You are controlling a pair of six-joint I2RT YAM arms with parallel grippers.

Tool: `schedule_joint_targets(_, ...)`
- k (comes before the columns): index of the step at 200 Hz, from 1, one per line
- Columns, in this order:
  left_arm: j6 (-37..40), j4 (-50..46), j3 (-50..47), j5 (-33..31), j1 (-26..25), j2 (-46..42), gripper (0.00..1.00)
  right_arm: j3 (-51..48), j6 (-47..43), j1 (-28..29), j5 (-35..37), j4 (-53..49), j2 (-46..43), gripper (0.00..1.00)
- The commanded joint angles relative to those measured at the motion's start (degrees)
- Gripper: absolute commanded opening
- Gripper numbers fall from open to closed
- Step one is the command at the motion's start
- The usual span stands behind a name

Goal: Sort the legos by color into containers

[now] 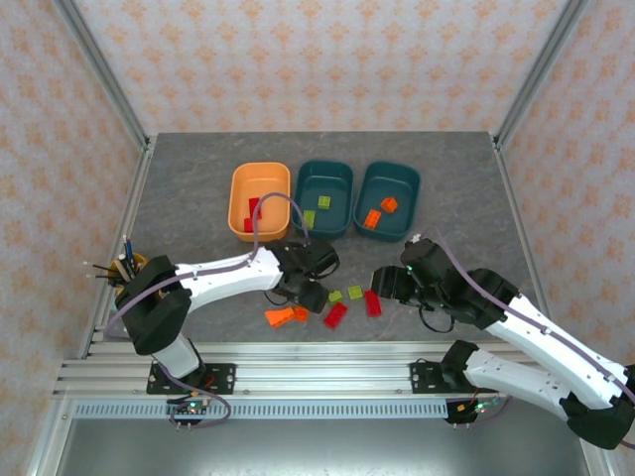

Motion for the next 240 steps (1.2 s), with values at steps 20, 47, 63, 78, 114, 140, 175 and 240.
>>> schedule_joint_targets(20,7.96,2.28,3.24,5.19,0.87,4.77,0.71,-0.87,1.43,0.27,1.23,0.84,-0.63,0.68)
schedule_joint_targets(47,8.33,2.97,3.31,4.81,1.21,6.94,0.67,-0.77,2.08,0.26,2.05,1.21,-0.47,0.68)
schedule_joint_targets(63,8.42,3.47,3.76,4.61,1.57,7.79,0.67,-0.94,2.42,0.27,2.01,1.6,-0.28,0.68)
schedule_joint_targets(78,8.75,3.03,4.83,3.95,1.82,8.78,0.67,-1.25,2.71,0.18,1.93,2.06,-0.18,0.68)
schedule_joint_targets(114,9.78,3.16,5.63,3.64,1.93,10.37,0.63,-1.82,3.01,0.21,2.08,2.93,-0.09,0.68)
schedule_joint_targets(140,9.73,3.73,5.97,3.58,1.92,11.53,0.54,-1.48,2.72,0.24,2.63,3.01,0.21,0.68)
schedule_joint_targets(175,9.82,3.98,7.01,1.98,1.9,13.05,0.41,-1.58,2.97,0.28,2.53,3.42,0.6,0.68)
schedule_joint_targets(240,4.88,-1.31,7.73,0.34,3.23,2.2,0.32,1.82,-0.79,0.17,3.33,4.8,0.84,0.68)
